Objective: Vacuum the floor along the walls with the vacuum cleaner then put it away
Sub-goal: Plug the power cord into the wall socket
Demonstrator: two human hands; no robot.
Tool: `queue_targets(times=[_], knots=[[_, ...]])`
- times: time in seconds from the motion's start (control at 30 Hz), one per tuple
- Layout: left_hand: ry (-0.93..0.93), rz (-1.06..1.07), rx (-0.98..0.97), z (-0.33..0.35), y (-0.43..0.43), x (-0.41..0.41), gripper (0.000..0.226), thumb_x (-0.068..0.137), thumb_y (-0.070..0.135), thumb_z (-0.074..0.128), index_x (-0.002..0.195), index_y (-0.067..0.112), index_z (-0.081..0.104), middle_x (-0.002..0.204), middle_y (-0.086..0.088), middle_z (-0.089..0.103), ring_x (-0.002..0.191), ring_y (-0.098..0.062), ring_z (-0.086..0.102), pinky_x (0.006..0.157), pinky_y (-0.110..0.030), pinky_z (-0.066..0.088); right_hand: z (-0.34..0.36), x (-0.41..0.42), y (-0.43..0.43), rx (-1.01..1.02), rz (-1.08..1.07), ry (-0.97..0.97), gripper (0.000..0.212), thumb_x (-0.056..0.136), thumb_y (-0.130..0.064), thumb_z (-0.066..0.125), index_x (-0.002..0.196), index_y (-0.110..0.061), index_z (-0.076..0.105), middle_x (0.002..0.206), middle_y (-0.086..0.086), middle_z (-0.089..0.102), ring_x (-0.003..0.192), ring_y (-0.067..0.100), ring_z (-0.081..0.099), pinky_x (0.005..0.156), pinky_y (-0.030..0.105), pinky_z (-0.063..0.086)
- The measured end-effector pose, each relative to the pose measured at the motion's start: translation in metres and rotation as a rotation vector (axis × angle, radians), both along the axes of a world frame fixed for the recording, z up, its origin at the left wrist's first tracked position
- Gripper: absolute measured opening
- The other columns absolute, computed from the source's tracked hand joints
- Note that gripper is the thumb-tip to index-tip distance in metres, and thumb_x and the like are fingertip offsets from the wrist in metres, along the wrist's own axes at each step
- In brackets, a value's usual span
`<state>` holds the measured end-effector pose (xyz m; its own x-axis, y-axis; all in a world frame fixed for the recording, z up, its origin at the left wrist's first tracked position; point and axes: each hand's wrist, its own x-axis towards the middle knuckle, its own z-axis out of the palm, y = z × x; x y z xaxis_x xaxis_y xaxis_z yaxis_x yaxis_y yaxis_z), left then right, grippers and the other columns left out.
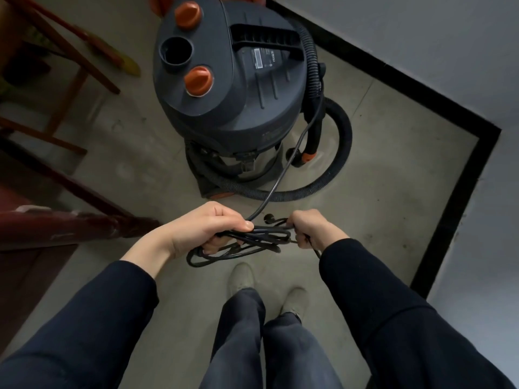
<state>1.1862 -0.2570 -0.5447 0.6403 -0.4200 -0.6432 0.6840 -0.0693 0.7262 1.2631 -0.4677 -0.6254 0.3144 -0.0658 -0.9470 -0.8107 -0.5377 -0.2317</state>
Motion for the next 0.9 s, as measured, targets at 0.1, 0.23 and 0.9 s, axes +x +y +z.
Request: queue_targets(times=[0.1,0.23,0.9], knots=[[0.026,-0.019,0.043,-0.005,0.001,-0.001,0.034,0.072,0.046,0.069,0.049,0.025,0.056,0.047,0.006,0.028,0.041,-0.01,0.02,0.039,-0.018,0.022,-0.003,-0.002,-0.005,-0.072,0.086,-0.001,0.014,0.088,-0.001,0.044,0.075,-0.008,0.044,0.056,0.003,0.034,0.043,0.015,0.026,0.044,0.019,0.025],[0.044,-0.03,0.068,-0.007,-0.002,0.001,0.035,0.072,0.038,0.071,0.048,0.023,0.051,0.05,0.004,0.025,0.042,-0.011,0.019,0.04,-0.018,0.02,-0.004,-0.004,-0.008,-0.138,0.13,-0.02,0.015,0.089,-0.003,0.048,0.079,0.002,0.057,0.058,0.012,0.058,0.044,0.021,0.053,0.045,0.025,0.051],[0.083,-0.212,0.175,-0.017,-0.021,-0.002,0.032,0.086,0.033,0.07,0.06,0.017,0.061,0.046,0.003,0.027,0.04,-0.012,0.023,0.041,-0.021,0.021,0.007,0.006,-0.038,-0.32,0.004,-0.245,0.024,0.093,0.004,0.037,0.114,-0.001,0.047,0.109,0.022,0.059,0.082,0.04,0.068,0.057,0.041,0.059]])
